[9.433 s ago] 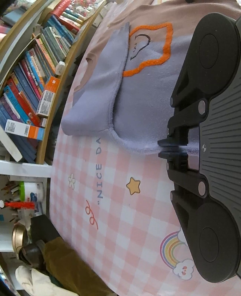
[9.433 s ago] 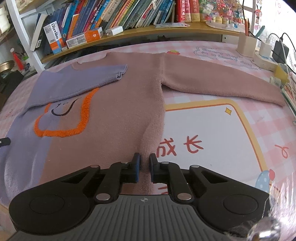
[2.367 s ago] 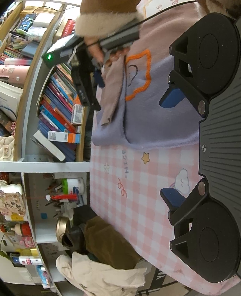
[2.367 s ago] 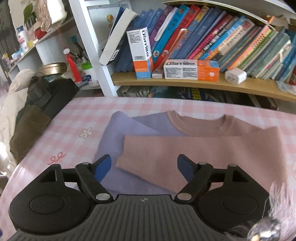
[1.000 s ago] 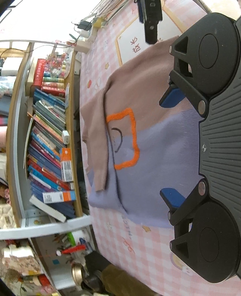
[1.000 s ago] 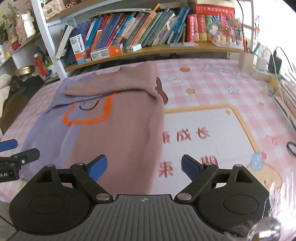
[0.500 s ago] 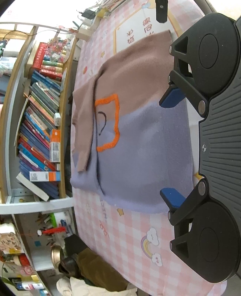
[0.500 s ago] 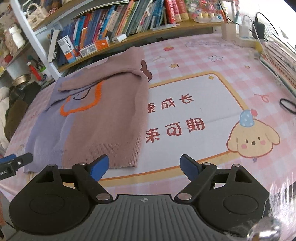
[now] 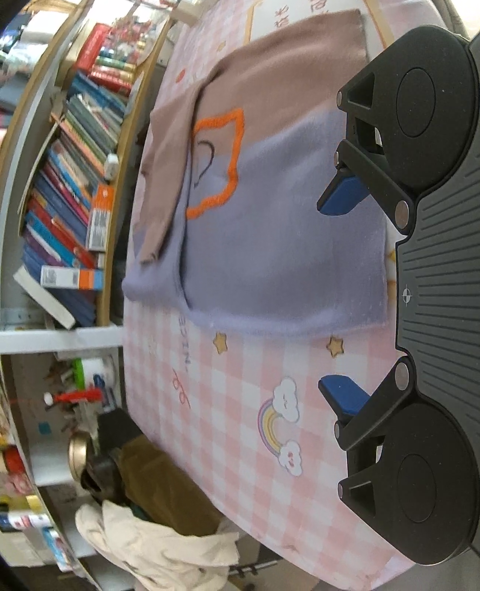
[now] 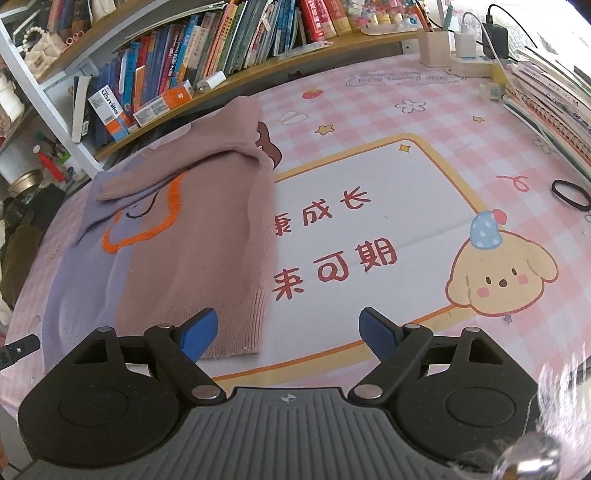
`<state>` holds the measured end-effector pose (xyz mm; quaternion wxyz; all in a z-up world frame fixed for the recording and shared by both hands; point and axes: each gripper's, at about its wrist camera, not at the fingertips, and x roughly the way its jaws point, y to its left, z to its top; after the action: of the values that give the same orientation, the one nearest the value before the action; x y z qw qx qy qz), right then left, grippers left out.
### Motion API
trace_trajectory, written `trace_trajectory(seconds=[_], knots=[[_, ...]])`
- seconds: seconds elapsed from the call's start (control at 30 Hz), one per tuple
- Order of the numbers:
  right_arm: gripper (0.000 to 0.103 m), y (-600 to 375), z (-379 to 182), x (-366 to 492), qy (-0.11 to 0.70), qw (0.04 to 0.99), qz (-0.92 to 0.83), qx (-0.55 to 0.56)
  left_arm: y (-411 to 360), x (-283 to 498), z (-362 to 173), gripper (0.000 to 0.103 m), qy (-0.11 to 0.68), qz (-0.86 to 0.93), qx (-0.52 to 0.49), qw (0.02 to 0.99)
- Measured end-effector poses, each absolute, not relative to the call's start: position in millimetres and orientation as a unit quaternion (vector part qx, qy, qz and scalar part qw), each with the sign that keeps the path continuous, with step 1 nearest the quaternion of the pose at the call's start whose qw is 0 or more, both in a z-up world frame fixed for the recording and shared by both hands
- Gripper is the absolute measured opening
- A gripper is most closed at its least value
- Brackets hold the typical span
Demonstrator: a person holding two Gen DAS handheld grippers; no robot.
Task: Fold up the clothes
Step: 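Withdraw the open right gripper from the sweater, then close the left gripper on the lavender hem while the right gripper pinches the pink hem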
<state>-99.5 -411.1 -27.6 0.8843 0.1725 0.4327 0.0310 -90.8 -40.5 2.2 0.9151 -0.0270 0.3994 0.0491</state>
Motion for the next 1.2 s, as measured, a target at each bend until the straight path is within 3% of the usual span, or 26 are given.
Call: trace_trajectory(seconds=[0.37, 0.47, 0.63, 0.87, 0.93, 1.03, 1.2], knots=[[0.057, -406, -32, -82, 0.441, 0.880, 0.029, 0.175, -22, -77, -7, 0.093, 0.406, 0.055, -0.056, 0.910], [0.051, -406, -34, -77, 0.444, 0.878, 0.030, 0.177, -14, -72, -11, 0.081, 0.412, 0.061, -0.073, 0.906], [0.044, -404, -38, -67, 0.449, 0.875, 0.030, 0.179, -6, -65, -18, 0.052, 0.426, 0.072, -0.079, 0.899], [0.025, -394, -40, -58, 0.454, 0.874, 0.040, 0.168, -2, -59, -23, 0.038, 0.437, 0.067, -0.086, 0.893], [0.016, -391, -41, -56, 0.454, 0.875, 0.042, 0.164, 0, -58, -26, 0.022, 0.439, 0.067, -0.093, 0.891], [0.011, -387, -41, -53, 0.454, 0.875, 0.046, 0.159, 0, -57, -27, 0.010, 0.437, 0.059, -0.104, 0.892], [0.008, -379, -35, -50, 0.436, 0.881, 0.070, 0.168, -13, -56, -15, 0.006, 0.409, 0.027, -0.106, 0.906]])
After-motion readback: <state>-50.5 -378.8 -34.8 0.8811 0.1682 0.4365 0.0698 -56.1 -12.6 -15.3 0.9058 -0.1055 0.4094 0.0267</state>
